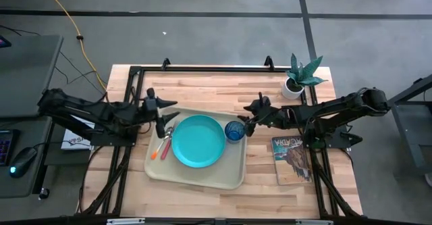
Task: Pick and place plate/cup/fork/spoon on tray
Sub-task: Return to Home Position
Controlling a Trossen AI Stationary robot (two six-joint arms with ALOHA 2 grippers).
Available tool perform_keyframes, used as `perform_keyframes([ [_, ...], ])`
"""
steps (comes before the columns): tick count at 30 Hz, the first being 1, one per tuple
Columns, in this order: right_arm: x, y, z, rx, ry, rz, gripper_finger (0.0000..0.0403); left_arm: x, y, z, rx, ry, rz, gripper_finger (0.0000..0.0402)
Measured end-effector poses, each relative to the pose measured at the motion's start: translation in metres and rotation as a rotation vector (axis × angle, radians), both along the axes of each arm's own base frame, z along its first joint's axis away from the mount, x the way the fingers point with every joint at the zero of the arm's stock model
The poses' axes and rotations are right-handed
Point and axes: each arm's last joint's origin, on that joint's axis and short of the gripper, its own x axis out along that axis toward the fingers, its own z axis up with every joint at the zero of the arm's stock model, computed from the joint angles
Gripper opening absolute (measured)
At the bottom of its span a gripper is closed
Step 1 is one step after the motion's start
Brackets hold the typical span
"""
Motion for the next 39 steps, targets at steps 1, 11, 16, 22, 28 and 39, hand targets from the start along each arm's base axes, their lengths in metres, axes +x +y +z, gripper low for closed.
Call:
perform_keyframes([
  [1,0.0,0.0,0.0,0.005,-0.006,0.006,0.022,-0.001,-0.001,-0.005,-0.001,-0.026,-0.029,0.0184],
  [11,0.001,-0.005,0.004,0.012,-0.032,0.0,0.022,-0.031,-0.001,-0.022,-0.05,-0.228,-0.158,0.0184],
  [16,-0.003,-0.007,0.009,0.016,-0.028,0.035,0.022,-0.045,-0.002,-0.012,-0.078,-0.343,-0.247,0.0184],
  [22,-0.014,-0.008,0.015,-0.021,0.008,0.054,0.022,-0.056,-0.001,-0.006,-0.015,-0.394,-0.253,0.0184],
  [28,-0.04,-0.012,0.035,-0.051,-0.018,0.049,0.022,-0.058,0.0,-0.006,0.04,-0.378,-0.236,0.0184],
  [39,-0.098,-0.013,0.025,-0.026,-0.27,0.048,0.0213,-0.056,-0.002,-0.01,0.041,-0.327,-0.287,0.0184],
])
